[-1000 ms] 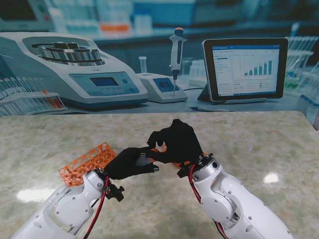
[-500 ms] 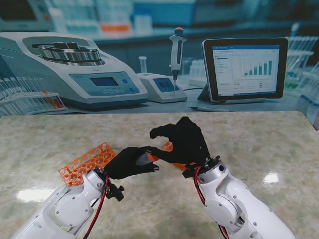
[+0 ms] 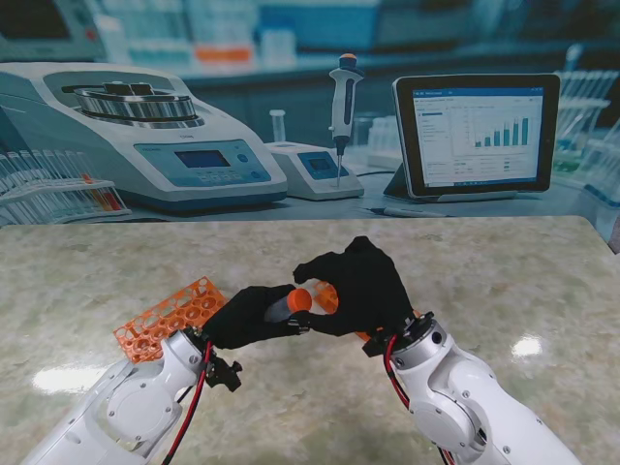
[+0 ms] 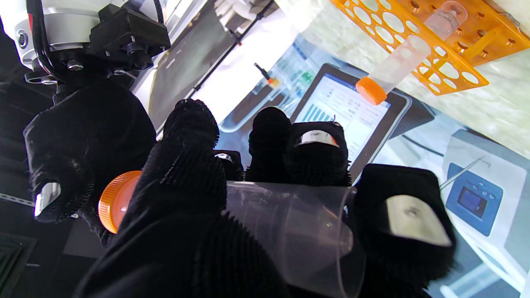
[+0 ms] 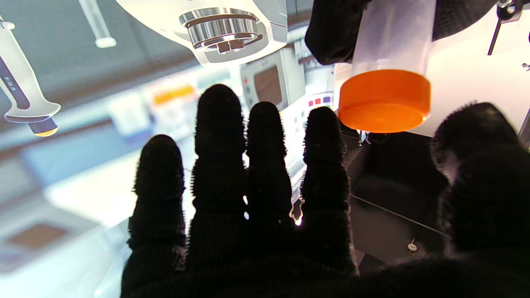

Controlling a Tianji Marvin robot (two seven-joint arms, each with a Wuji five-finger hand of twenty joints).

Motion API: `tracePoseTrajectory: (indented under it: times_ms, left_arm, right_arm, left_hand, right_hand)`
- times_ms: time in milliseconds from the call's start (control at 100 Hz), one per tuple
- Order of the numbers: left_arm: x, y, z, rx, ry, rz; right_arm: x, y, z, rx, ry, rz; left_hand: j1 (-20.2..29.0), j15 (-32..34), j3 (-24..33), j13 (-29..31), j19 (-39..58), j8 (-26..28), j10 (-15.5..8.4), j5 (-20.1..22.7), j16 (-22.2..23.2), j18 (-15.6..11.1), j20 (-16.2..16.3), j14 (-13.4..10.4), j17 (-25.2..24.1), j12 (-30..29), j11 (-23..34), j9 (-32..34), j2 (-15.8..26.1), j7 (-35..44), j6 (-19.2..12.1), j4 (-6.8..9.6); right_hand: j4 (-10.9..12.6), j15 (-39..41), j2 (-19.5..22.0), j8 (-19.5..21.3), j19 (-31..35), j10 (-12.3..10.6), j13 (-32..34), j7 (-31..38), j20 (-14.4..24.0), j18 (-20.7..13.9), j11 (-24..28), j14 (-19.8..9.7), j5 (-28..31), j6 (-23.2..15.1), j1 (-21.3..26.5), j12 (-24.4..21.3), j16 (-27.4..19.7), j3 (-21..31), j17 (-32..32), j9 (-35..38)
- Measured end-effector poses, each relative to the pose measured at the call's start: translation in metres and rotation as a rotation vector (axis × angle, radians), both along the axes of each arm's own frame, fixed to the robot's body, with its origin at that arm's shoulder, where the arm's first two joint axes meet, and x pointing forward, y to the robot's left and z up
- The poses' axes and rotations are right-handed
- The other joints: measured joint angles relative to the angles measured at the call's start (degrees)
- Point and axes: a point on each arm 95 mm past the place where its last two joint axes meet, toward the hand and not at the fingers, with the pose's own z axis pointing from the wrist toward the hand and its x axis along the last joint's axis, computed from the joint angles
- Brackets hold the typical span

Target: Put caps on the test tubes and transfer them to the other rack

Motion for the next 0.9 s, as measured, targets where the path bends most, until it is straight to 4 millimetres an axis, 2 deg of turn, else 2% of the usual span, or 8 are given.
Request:
tracePoseTrajectory:
  times_ms: [290, 380, 470, 610, 700, 900]
  left_arm:
    - [0.0001, 0.0000, 0.0001, 0.000, 0.000, 0.000]
    - [0.0002, 0.0000, 0.0001, 0.000, 0.000, 0.000]
    - [0.0004, 0.0003, -0.0002, 0.001, 0.001, 0.001]
    - [0.0009, 0.0006, -0.0004, 0.002, 0.001, 0.002]
    - [0.0011, 0.0006, -0.0004, 0.002, 0.001, 0.002]
    - [0.0014, 0.0009, -0.0005, 0.002, 0.002, 0.003]
  right_arm:
    - [0.0017, 0.0022, -0.0019, -0.007, 0.000, 0.005]
    - [0.0026, 0.0021, -0.0023, -0.007, 0.003, 0.004]
    - [0.0037, 0.0020, -0.0025, -0.001, 0.007, 0.005]
    - [0.0045, 0.0018, -0.0023, 0.006, 0.010, 0.006]
    - [0.0049, 0.0021, -0.0022, 0.011, 0.015, 0.008]
    - [0.0070, 0.0034, -0.0020, 0.023, 0.034, 0.019]
  left_hand:
    - [0.0, 0.0, 0.0, 0.0, 0.0, 0.0, 0.0, 0.0, 0.0, 0.0, 0.0, 0.0, 0.0, 0.0, 0.0, 0.0, 0.0, 0.0, 0.0, 0.00]
    - [0.0, 0.0, 0.0, 0.0, 0.0, 0.0, 0.0, 0.0, 0.0, -0.1, 0.0, 0.0, 0.0, 0.0, 0.0, 0.0, 0.0, 0.0, 0.0, 0.00]
    - [0.0, 0.0, 0.0, 0.0, 0.0, 0.0, 0.0, 0.0, 0.0, -0.1, 0.0, 0.0, 0.0, 0.0, 0.0, 0.0, 0.0, 0.0, 0.0, 0.00]
    - [0.0, 0.0, 0.0, 0.0, 0.0, 0.0, 0.0, 0.0, 0.0, -0.1, 0.0, 0.0, 0.0, 0.0, 0.0, 0.0, 0.0, 0.0, 0.0, 0.00]
    - [0.0, 0.0, 0.0, 0.0, 0.0, 0.0, 0.0, 0.0, 0.0, -0.1, 0.0, 0.0, 0.0, 0.0, 0.0, 0.0, 0.0, 0.0, 0.0, 0.00]
    - [0.0, 0.0, 0.0, 0.0, 0.0, 0.0, 0.0, 0.0, 0.0, -0.1, 0.0, 0.0, 0.0, 0.0, 0.0, 0.0, 0.0, 0.0, 0.0, 0.00]
  right_hand:
    - [0.0, 1.0, -2.8, 3.5, -0.1, 0.0, 0.9, 3.7, 0.0, 0.0, 3.2, -0.5, 1.3, -0.5, 4.0, 2.2, 0.0, -1.4, 0.9, 3.5]
    - [0.0, 0.8, -3.0, 4.6, -0.1, 0.0, 2.2, 4.8, 0.0, 0.0, 4.5, -0.5, 2.5, -0.9, 6.5, 2.9, 0.0, -5.1, 1.5, 4.8]
    - [-1.1, 0.7, -2.8, 1.6, 0.4, -0.2, 3.4, 8.0, 0.0, 0.0, 4.5, -0.5, 1.8, -1.4, 9.5, 3.0, 0.0, -10.3, 1.9, 6.1]
    - [-3.2, 1.3, -2.8, -5.7, 0.7, -0.6, 4.6, 13.5, 0.0, 0.0, 5.4, -0.5, 1.3, -1.6, 10.9, 3.5, 0.0, -11.8, 2.7, 8.2]
    - [-3.9, 1.0, -2.8, -7.0, 1.2, -1.1, 5.8, 14.8, 0.0, 0.0, 6.1, -0.5, 1.3, -1.6, 11.0, 3.6, 0.0, -11.8, 3.5, 9.6]
    - [-5.3, 3.1, -2.8, -7.2, 2.4, -1.3, 8.1, 15.8, 0.0, 0.0, 8.0, -0.5, 1.3, -1.6, 11.5, 4.2, 0.1, -11.9, 5.2, 12.3]
